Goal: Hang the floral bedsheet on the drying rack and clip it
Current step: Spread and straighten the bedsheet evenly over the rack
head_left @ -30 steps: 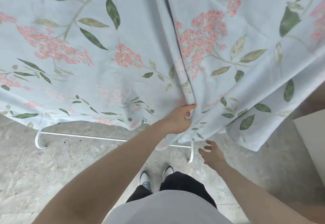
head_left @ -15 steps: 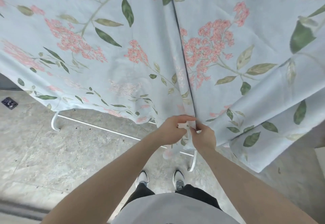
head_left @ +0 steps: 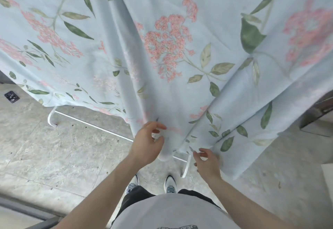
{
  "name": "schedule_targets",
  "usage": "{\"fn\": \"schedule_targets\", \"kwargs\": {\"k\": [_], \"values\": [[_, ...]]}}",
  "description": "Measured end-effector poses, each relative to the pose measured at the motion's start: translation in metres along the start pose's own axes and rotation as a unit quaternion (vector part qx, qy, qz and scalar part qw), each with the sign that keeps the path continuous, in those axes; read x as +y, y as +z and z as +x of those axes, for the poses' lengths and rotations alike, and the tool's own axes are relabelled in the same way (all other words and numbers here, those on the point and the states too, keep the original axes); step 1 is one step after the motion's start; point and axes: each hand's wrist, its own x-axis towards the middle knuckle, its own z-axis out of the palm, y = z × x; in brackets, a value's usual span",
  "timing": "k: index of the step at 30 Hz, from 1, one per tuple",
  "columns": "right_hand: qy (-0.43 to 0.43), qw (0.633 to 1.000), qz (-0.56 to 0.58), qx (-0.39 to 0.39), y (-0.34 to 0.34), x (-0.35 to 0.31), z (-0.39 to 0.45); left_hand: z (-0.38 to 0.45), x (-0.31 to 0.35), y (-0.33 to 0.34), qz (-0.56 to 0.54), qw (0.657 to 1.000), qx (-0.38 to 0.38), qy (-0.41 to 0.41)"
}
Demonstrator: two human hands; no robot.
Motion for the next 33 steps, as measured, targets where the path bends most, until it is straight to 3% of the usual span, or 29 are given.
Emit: {"fn": "schedule_targets", "kwargs": {"k": [5,8,12,18,24,29,33], "values": [[0.069,0.983,0.165,0.05,-0.055,0.013,-0.02,-0.017,0.021,0.035,-0.002,0.999,-0.045,0.002],[0.134,0.942,0.293,0.089,-0.074,0.017,-0.024,-0.02,0.033,0.046,0.022,0.995,-0.091,0.018],[0.079,0.915,0.376,0.122,-0.092,-0.016,-0.018,-0.011,0.05,0.048,0.034,0.991,-0.118,0.043],[-0.011,0.898,0.386,0.21,-0.133,-0.055,0.021,-0.005,0.059,0.045,0.046,0.986,-0.146,0.067],[-0.044,0.946,0.289,0.139,-0.111,-0.038,0.013,-0.014,0.058,0.046,0.06,0.986,-0.141,0.069],[-0.013,0.891,0.39,0.23,-0.128,-0.04,0.016,-0.011,0.094,0.071,0.103,0.987,-0.107,0.061],[-0.053,0.91,0.296,0.286,-0.158,-0.042,0.04,0.003,0.141,0.114,0.143,0.988,-0.034,0.055]]}}
